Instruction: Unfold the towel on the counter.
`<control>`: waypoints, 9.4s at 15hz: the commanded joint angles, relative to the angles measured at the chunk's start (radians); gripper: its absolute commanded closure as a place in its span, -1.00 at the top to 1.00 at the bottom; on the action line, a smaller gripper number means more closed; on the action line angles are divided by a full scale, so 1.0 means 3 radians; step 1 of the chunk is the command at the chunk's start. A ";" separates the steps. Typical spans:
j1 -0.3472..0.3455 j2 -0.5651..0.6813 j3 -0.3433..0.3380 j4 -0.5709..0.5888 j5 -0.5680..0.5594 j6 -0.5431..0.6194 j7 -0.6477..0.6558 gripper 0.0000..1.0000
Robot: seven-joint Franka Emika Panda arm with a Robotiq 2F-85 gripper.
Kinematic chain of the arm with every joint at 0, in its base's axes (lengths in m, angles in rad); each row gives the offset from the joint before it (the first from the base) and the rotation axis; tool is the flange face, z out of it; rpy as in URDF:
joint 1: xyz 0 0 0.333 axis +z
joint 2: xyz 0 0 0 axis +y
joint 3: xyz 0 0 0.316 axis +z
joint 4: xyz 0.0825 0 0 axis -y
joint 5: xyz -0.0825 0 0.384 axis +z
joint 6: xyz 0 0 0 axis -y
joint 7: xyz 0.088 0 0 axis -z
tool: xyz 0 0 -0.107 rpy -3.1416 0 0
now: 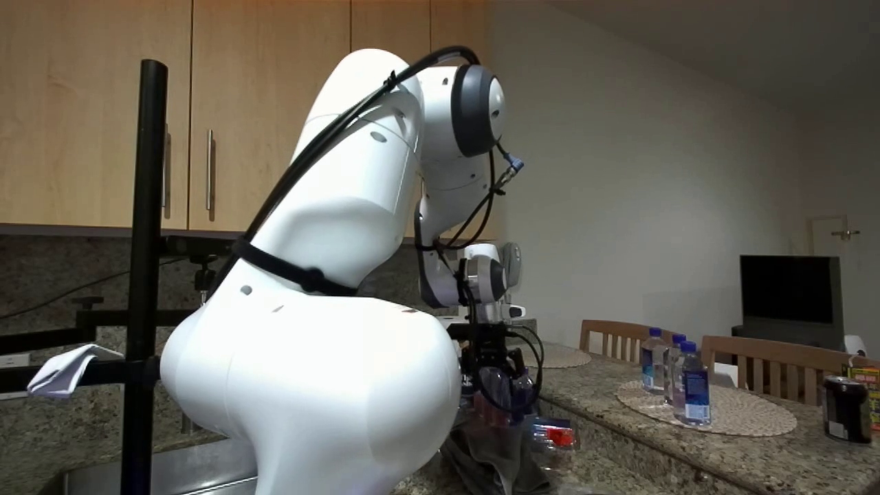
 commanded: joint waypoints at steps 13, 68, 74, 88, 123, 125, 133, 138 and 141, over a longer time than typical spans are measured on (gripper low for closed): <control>0.0275 0.0526 0.0136 0.0546 0.0028 -0.0425 -0.0204 1.00; 0.1025 0.1792 -0.0676 0.1733 -0.0124 -0.0148 0.0139 -0.57; 0.0960 0.1723 -0.0637 0.1672 -0.0074 -0.0232 0.0069 -0.88; 0.0530 0.1429 -0.0158 0.1614 0.0190 -0.0492 -0.0284 -0.77; 0.0257 0.0516 -0.0215 0.1250 -0.0275 -0.0782 -0.0525 -0.79; 0.0239 0.0526 -0.0223 0.1222 -0.0322 -0.0788 -0.0570 -0.84; 0.0076 0.0588 0.0060 0.0991 0.0021 -0.0719 -0.0933 0.00; 0.0209 0.0616 0.0034 0.0765 -0.0030 -0.0455 -0.0634 0.63; 0.0308 0.0670 -0.0051 0.0611 -0.0148 -0.0144 -0.0422 1.00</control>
